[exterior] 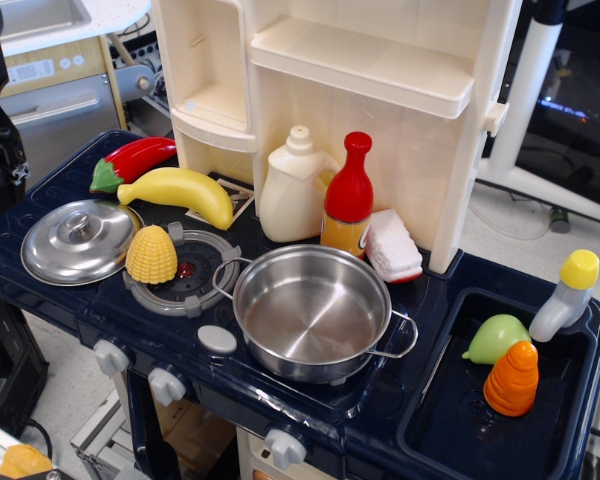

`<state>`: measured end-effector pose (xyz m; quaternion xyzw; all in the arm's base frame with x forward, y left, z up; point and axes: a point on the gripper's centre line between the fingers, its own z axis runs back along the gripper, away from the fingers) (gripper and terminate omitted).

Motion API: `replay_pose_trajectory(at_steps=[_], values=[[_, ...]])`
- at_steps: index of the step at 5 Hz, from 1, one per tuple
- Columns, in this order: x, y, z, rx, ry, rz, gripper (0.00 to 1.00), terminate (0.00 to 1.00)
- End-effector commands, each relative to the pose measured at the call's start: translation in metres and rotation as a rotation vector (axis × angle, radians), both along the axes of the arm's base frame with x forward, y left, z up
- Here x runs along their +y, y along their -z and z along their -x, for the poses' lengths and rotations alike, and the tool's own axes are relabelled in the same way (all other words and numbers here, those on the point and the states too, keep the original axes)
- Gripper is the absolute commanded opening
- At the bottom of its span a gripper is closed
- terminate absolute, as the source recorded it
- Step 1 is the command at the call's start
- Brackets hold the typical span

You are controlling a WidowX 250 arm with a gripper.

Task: Put lid on pot or pan

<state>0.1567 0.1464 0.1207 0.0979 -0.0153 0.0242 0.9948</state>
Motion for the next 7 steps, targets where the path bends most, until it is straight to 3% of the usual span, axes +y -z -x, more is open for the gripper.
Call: replay_pose_trajectory(at_steps=[1, 3, 6, 7], values=[[0.000, 0.000, 0.000, 0.000, 0.000, 0.000, 1.00, 0.00], [0.014, 0.017, -0.051, -0.067, 0.087, 0.019, 1.00, 0.00], [0.009, 0.052, -0.064, -0.152, 0.108, 0.088, 1.00, 0.00], [0.014, 0.064, -0.066, -0.154, 0.124, 0.096, 1.00, 0.00]])
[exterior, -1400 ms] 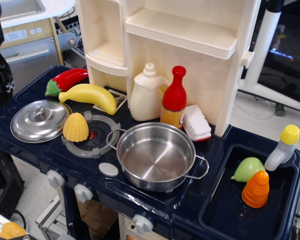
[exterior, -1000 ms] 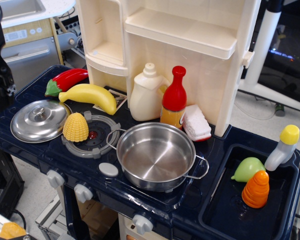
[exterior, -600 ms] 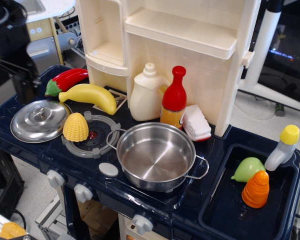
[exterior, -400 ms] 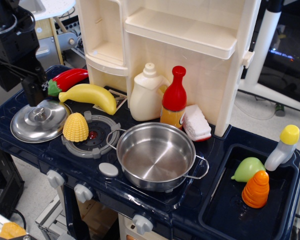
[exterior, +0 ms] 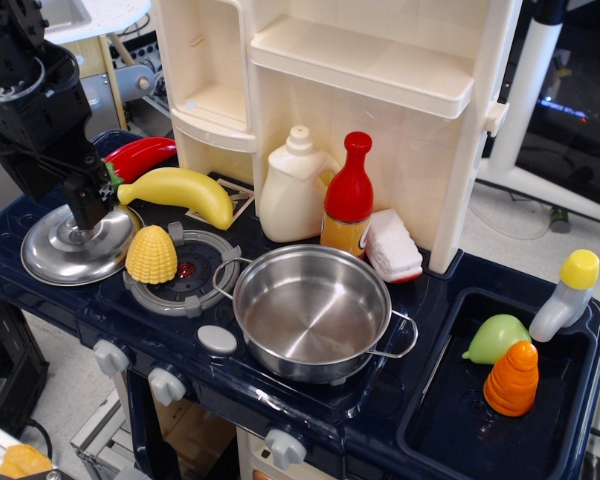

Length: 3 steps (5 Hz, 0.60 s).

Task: Put lid on pot or pan

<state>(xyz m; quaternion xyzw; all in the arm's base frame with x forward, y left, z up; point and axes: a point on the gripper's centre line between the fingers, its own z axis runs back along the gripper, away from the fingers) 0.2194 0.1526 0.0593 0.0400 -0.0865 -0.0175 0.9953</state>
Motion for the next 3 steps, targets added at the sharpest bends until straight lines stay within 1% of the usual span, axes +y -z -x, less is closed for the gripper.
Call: replay_pose_trajectory(at_steps=[1, 2, 3], values=[[0.009, 0.013, -0.003, -0.019, 0.035, 0.002, 1.00, 0.00], [0.010, 0.020, -0.004, -0.025, 0.041, 0.004, 1.00, 0.00], [0.007, 0.025, -0.004, -0.015, 0.027, 0.010, 1.00, 0.00]])
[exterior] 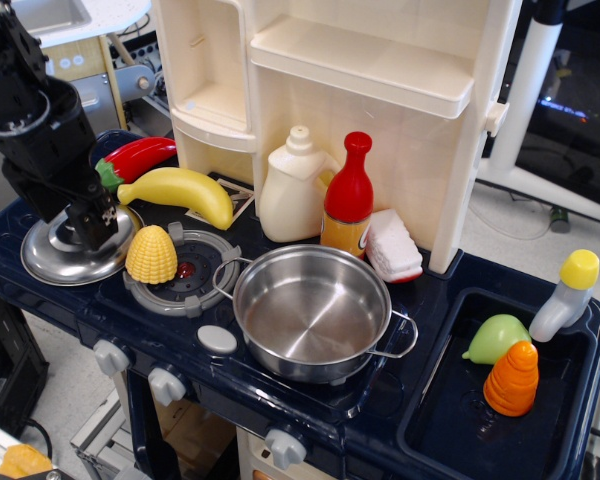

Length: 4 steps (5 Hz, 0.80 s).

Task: Put lid on pot or pan

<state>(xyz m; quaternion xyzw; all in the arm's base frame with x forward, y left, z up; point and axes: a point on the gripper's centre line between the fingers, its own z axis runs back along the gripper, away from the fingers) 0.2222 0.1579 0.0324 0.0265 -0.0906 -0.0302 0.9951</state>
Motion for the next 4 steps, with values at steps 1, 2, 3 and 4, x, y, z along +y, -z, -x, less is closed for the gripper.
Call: replay_pose_trajectory(at_steps=[1, 2, 3, 4], values=[[0.001, 0.001, 0.000, -0.006, -0.004, -0.009, 0.00, 0.00], [0.000, 0.001, -0.001, -0.004, 0.003, -0.009, 0.00, 0.00], [0.003, -0.011, 0.001, 0.013, -0.012, -0.039, 0.00, 0.00], [0.010, -0.029, 0.007, 0.060, -0.032, -0.086, 0.00, 0.00]])
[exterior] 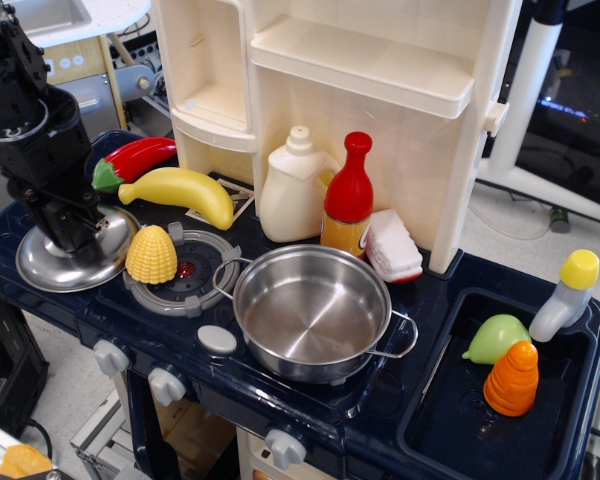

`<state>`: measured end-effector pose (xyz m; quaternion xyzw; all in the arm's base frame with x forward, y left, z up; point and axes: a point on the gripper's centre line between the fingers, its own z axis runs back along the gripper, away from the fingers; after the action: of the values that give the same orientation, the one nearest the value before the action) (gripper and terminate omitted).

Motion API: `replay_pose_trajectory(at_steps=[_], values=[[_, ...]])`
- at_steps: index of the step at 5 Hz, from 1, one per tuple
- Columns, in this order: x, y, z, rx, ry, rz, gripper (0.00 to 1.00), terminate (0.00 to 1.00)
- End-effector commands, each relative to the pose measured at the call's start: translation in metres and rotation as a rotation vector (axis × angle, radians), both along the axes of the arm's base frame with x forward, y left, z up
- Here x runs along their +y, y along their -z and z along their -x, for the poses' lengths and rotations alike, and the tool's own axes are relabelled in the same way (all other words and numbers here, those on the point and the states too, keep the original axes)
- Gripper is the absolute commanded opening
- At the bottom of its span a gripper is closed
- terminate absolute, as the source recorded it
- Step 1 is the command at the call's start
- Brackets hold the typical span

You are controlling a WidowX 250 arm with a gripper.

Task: Put lid on pot or pan

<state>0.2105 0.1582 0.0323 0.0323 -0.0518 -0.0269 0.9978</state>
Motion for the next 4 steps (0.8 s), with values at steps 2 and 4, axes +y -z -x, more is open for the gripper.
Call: replay_pose_trajectory(at_steps=[2, 4], values=[[-0.029, -0.097, 0.004, 0.104, -0.172, -0.141, 0.00, 0.00], [-0.093, -0.109, -0.009, 0.086, -0.169, -0.068, 0.00, 0.00]])
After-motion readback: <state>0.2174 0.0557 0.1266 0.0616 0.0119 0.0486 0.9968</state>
